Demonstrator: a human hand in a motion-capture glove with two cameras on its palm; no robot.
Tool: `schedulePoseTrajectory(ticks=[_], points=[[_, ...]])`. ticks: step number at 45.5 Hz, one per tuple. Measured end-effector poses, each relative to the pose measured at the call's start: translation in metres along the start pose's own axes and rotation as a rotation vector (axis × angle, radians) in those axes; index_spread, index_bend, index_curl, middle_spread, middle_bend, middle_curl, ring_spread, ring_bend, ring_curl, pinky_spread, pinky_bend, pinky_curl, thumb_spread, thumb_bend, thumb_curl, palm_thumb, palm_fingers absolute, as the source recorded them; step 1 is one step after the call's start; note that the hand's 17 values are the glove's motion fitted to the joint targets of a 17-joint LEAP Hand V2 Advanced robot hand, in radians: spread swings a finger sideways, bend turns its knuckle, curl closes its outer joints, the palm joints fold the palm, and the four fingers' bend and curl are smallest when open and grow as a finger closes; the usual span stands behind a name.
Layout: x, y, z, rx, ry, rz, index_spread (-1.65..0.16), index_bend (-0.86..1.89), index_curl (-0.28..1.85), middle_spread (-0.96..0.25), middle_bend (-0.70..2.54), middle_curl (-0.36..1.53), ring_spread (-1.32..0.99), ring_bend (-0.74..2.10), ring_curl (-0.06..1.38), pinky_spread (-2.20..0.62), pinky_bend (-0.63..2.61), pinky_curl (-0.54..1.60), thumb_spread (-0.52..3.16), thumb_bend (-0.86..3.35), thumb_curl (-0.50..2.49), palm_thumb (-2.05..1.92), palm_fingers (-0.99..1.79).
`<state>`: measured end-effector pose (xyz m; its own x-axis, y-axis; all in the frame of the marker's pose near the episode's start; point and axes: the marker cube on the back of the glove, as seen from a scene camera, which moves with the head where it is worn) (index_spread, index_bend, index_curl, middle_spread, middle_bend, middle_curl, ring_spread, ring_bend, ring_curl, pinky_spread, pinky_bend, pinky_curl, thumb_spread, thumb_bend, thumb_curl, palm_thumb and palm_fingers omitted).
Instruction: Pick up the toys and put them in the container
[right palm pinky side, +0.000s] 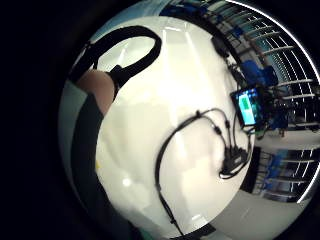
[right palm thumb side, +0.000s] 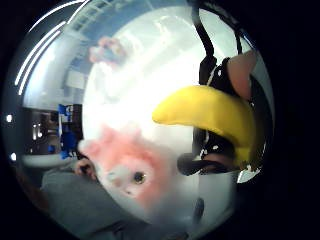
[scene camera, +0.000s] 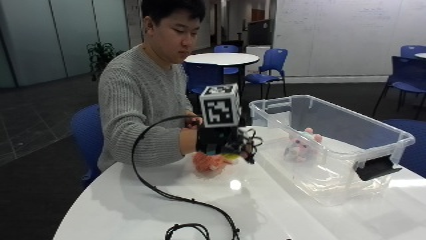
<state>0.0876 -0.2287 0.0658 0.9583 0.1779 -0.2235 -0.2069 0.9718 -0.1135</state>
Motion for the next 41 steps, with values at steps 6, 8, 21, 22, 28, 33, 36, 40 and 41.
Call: schedulePoseTrajectory(ticks=[6,8,21,22,28,33,36,40,41], points=[[-0.007,-0.031,-0.061,0.081,-0.005,-0.062,-0.40,0.33,0.47,-0.33,0.72,0.59,-0.52,0.94,0.43,-0.26,0.66,0.29,1.26,0.12,0.53,0.56,0.77],[-0.010,-0.041,-0.073,0.094,-0.006,-0.067,-0.40,0.33,0.48,-0.33,0.73,0.59,-0.53,0.94,0.43,-0.27,0.66,0.29,1.24,0.12,0.54,0.57,0.77],[-0.048,-0.124,-0.080,0.114,-0.138,0.002,-0.39,0.32,0.53,-0.33,0.73,0.61,-0.54,0.94,0.44,-0.29,0.65,0.31,1.15,0.07,0.60,0.61,0.77],[-0.054,-0.135,-0.077,0.114,-0.144,0.003,-0.39,0.32,0.53,-0.33,0.72,0.61,-0.54,0.94,0.44,-0.29,0.66,0.31,1.14,0.07,0.60,0.61,0.76],[-0.084,-0.191,-0.064,0.093,-0.149,0.021,-0.40,0.29,0.55,-0.33,0.70,0.62,-0.54,0.93,0.44,-0.29,0.67,0.32,1.15,0.05,0.61,0.60,0.73],[-0.103,-0.219,-0.057,0.079,-0.127,0.027,-0.40,0.27,0.56,-0.33,0.69,0.62,-0.53,0.92,0.44,-0.29,0.68,0.32,1.17,0.04,0.61,0.60,0.71],[-0.107,-0.226,-0.051,0.068,-0.101,0.021,-0.40,0.26,0.56,-0.34,0.69,0.62,-0.53,0.92,0.44,-0.29,0.68,0.32,1.19,0.03,0.61,0.59,0.71],[-0.109,-0.230,-0.038,0.034,-0.093,0.021,-0.41,0.24,0.57,-0.34,0.68,0.62,-0.53,0.92,0.44,-0.29,0.68,0.32,1.20,0.02,0.61,0.59,0.70],[-0.109,-0.229,-0.035,0.018,-0.092,0.020,-0.41,0.24,0.57,-0.34,0.68,0.62,-0.53,0.92,0.44,-0.28,0.68,0.32,1.21,0.01,0.60,0.59,0.70]])
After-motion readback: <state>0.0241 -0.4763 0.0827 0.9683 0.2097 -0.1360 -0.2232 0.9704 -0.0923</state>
